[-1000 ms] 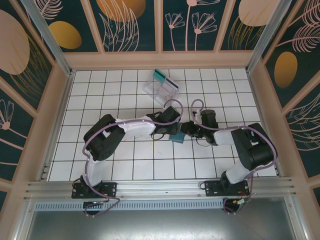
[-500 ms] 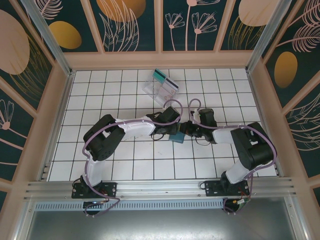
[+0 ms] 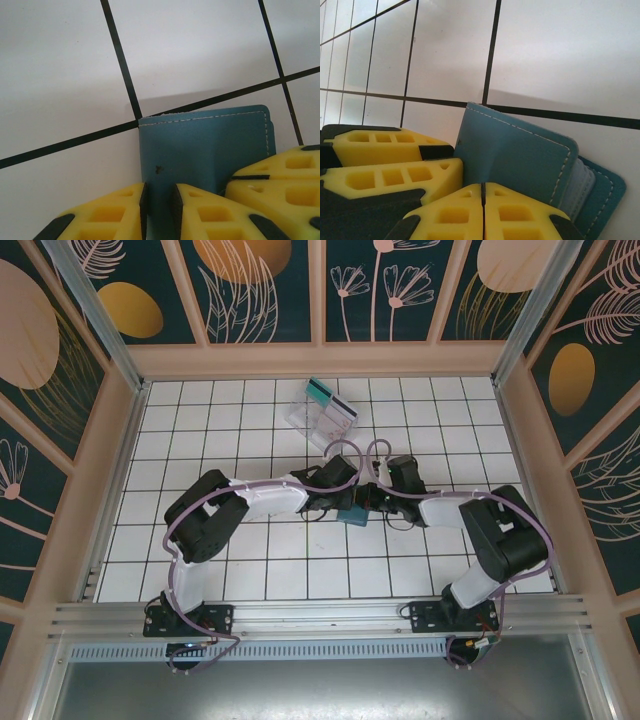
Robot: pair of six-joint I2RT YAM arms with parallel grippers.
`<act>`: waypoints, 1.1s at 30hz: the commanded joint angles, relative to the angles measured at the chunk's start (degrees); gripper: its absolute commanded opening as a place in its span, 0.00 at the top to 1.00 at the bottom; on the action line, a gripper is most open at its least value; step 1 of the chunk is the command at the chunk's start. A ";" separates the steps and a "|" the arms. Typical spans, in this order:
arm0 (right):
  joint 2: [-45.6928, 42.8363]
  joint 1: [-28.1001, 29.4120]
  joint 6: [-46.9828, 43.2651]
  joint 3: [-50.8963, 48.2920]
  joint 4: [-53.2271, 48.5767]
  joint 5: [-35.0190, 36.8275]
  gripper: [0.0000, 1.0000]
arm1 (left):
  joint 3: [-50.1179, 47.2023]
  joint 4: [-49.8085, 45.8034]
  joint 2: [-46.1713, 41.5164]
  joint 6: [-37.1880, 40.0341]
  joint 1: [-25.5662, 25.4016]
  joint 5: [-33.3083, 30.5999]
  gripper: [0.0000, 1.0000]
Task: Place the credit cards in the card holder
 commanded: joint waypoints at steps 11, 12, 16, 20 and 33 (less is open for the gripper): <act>0.72 10.64 3.70 -9.43 -5.89 13.29 0.99 | -3.41 -3.38 3.51 -0.97 -2.35 6.23 0.78; 0.74 11.69 4.88 -11.33 -3.66 13.97 0.99 | -3.39 -3.18 3.70 -1.01 -2.29 6.44 0.79; 1.93 16.16 10.67 -17.28 3.32 19.09 0.99 | -5.24 -0.88 3.34 -2.18 -2.35 7.22 0.79; 4.19 20.47 14.10 -20.35 7.35 25.06 0.99 | -6.98 0.78 3.00 -2.33 -2.26 7.69 0.80; 18.71 32.31 20.69 -18.07 8.36 32.85 1.00 | -10.50 4.97 0.40 -1.68 -1.67 6.23 0.81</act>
